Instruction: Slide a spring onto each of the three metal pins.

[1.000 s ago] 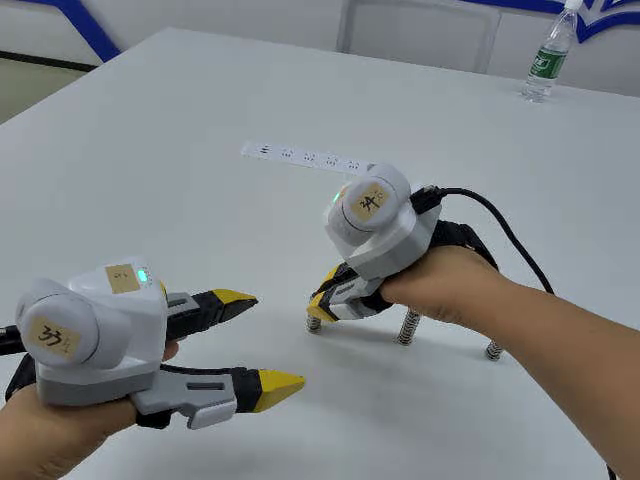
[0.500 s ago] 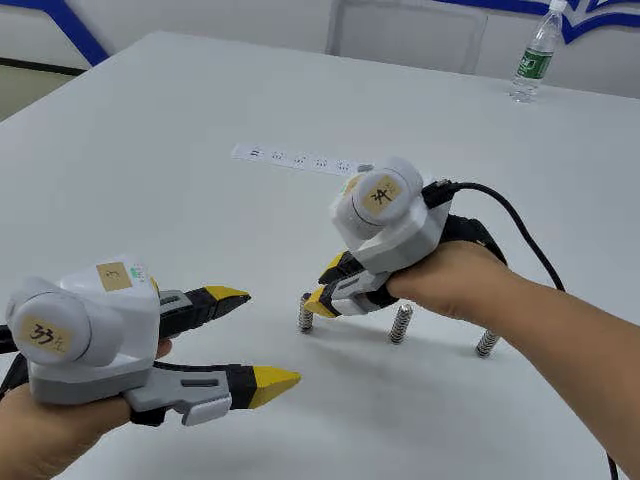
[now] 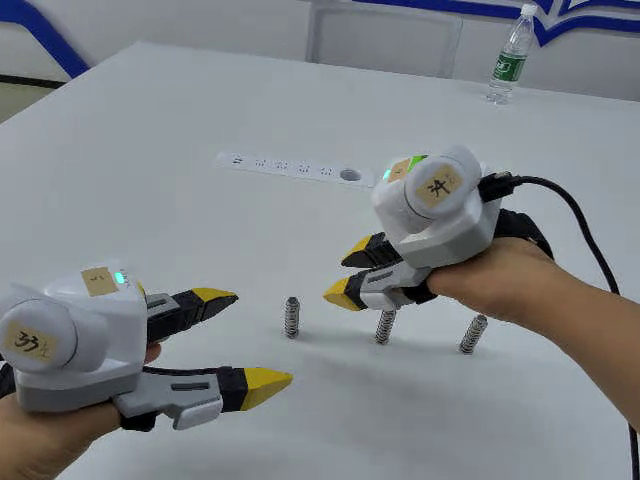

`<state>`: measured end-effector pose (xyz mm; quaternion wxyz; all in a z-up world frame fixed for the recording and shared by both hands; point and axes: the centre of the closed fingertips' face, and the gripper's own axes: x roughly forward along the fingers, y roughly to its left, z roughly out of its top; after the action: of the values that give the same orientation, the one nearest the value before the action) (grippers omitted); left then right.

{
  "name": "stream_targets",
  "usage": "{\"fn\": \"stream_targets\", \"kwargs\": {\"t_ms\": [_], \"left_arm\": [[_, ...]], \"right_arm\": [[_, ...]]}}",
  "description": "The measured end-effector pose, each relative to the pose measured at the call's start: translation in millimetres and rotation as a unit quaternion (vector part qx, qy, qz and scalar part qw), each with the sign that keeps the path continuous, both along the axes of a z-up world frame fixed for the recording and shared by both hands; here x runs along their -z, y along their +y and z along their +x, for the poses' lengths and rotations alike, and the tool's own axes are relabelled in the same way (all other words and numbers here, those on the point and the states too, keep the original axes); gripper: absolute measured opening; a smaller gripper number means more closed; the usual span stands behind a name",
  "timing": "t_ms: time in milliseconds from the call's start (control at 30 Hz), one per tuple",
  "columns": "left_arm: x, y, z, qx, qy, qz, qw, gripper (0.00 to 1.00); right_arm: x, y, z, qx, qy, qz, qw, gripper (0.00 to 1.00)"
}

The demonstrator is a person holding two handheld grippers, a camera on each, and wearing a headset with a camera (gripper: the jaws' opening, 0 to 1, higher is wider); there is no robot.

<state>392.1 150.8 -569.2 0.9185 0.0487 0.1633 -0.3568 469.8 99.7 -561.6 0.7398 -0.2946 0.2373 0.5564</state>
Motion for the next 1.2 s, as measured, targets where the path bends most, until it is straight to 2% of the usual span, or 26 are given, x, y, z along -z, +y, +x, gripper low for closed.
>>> {"fn": "stream_targets", "kwargs": {"t_ms": [400,767,900,1200], "left_arm": [[-1.5,-1.0,0.4,0.0,-0.002,0.003,1.0,0.67],[-1.3,-0.1,1.0,-0.002,-0.002,0.005,1.0,0.67],[-1.5,0.6,1.3,-0.003,-0.003,0.006,1.0,0.68],[-0.6,3.3,0.6,-0.006,-0.002,0.006,1.0,0.68]], "right_arm": [[-14.5,-43.3,2.3,0.031,-0.014,0.034,0.9988,0.35],[-25.5,-80.8,2.0,0.062,-0.028,0.074,0.9949,0.44],[-26.5,-92.8,-0.2,0.069,-0.035,0.08,0.9938,0.46],[-18.9,-122.5,-5.6,0.093,-0.035,0.095,0.9904,0.52]]}}
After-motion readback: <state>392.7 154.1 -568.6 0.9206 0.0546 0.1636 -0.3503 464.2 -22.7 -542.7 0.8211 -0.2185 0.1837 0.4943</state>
